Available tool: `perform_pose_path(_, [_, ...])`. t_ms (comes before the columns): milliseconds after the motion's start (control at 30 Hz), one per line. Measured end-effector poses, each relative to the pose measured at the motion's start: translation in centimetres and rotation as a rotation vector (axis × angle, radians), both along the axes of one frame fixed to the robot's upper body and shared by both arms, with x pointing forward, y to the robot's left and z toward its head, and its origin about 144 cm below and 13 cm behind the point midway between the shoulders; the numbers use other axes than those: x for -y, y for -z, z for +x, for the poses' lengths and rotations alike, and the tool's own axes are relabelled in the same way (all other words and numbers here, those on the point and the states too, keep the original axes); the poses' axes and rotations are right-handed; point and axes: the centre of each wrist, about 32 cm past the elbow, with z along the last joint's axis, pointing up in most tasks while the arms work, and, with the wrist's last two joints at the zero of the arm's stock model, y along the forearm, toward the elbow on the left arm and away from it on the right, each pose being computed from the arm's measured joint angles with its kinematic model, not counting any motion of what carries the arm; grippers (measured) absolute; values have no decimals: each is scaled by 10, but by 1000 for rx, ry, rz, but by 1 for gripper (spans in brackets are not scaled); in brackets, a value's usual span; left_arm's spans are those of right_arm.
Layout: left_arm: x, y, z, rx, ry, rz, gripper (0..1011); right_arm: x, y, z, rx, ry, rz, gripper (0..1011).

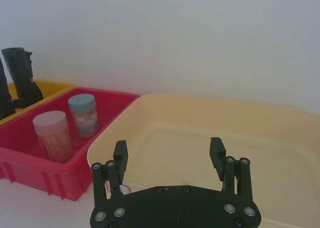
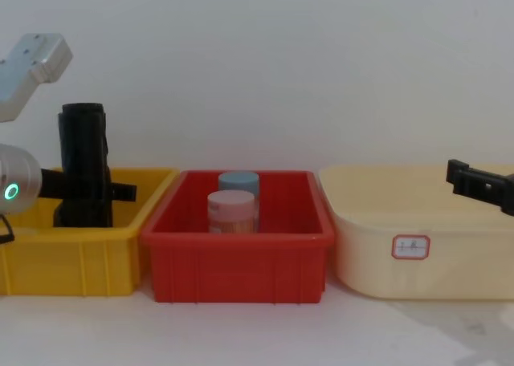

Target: Pick up the garbage bag with the one hand and transfer it to the other hand.

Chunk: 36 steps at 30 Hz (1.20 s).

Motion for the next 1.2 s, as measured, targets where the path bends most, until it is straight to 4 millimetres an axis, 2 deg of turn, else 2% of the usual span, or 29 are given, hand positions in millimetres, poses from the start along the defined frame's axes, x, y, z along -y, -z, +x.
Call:
perform_pose_path(600, [2,4,10,-14,-2,-21,982,0,0,0,0,0,0,1001])
perform_pose_path(833, [2,5,11,-17,-2,-23,829,0,0,0,0,0,0,1001])
perform_pose_path(1100, [2,5,12,-18,-2,-25,566,0,0,0,0,0,0,1002])
perform_pose_path(1200, [2,5,12,-18,-2,-25,528,0,0,0,0,0,0,1002])
